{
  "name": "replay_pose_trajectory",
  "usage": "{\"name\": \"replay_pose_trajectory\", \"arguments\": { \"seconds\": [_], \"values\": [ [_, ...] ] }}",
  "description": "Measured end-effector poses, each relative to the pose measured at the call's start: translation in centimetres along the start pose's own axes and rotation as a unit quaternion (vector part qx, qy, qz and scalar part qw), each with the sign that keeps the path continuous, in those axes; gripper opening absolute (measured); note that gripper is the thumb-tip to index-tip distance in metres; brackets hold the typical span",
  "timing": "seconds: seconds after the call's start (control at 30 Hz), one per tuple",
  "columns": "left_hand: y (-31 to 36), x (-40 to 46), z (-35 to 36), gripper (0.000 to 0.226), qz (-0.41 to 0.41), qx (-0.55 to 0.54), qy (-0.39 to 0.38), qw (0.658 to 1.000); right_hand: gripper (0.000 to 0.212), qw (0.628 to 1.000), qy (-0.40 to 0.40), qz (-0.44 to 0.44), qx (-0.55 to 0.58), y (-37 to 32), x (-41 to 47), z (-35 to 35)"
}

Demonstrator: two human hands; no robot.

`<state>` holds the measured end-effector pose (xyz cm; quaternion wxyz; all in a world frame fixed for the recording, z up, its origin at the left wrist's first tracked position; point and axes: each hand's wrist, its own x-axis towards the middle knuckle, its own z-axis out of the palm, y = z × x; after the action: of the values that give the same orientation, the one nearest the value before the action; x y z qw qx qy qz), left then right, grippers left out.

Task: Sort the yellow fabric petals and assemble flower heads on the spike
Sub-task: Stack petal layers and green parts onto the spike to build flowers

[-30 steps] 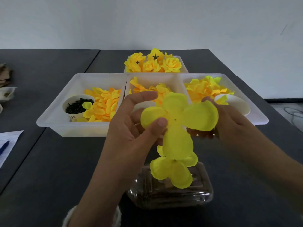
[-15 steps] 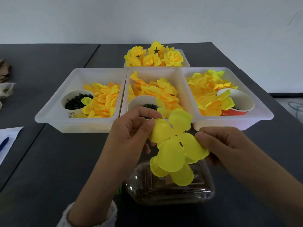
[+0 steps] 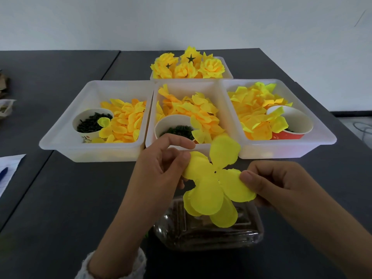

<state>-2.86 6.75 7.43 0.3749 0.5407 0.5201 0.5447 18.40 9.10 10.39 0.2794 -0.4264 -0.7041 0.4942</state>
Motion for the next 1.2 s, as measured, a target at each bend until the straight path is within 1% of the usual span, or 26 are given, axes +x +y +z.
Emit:
{"name": "replay_pose_trajectory", "arguments": {
  "seconds": [0.2, 0.3, 0.57, 0.83, 1.0, 1.07, 1.2],
  "values": [
    [-0.2, -0.1, 0.3, 0.015, -0.013, -0.015, 0.011, 1.0, 0.032, 1.0, 0.009, -0.004, -0.007, 0.0, 0.0, 0.0],
    [0.1, 0.1, 0.4, 0.014, 0.007, -0.021, 0.023, 1.0, 0.038, 1.0, 0.022, -0.011, -0.013, -0.2, 0.1, -0.2],
    [0.7, 0.2, 0.6, 0.012, 0.035, -0.044, 0.03, 0.998, 0.036, 0.999, 0.036, -0.028, -0.002, -0.7, -0.1, -0.5],
    [-0.8, 0.3, 0.9, 0.015, 0.001, -0.016, 0.013, 1.0, 0.034, 0.999, 0.026, -0.012, -0.024, 0.8, -0.2, -0.2],
    [-2.1, 0.0, 1.1, 0.018, -0.038, 0.027, -0.002, 0.999, 0.032, 0.998, 0.038, 0.003, -0.052, 2.2, -0.6, 0.5],
    [-2.6, -0.3, 1.3, 0.019, -0.051, 0.068, -0.001, 0.996, 0.032, 0.996, 0.049, 0.012, -0.067, 3.0, -0.9, 1.1],
    [-3.0, -0.7, 1.6, 0.02, -0.037, 0.16, -0.004, 0.986, 0.032, 0.994, 0.064, 0.018, -0.086, 4.0, -1.1, 2.1]
  ]
}}
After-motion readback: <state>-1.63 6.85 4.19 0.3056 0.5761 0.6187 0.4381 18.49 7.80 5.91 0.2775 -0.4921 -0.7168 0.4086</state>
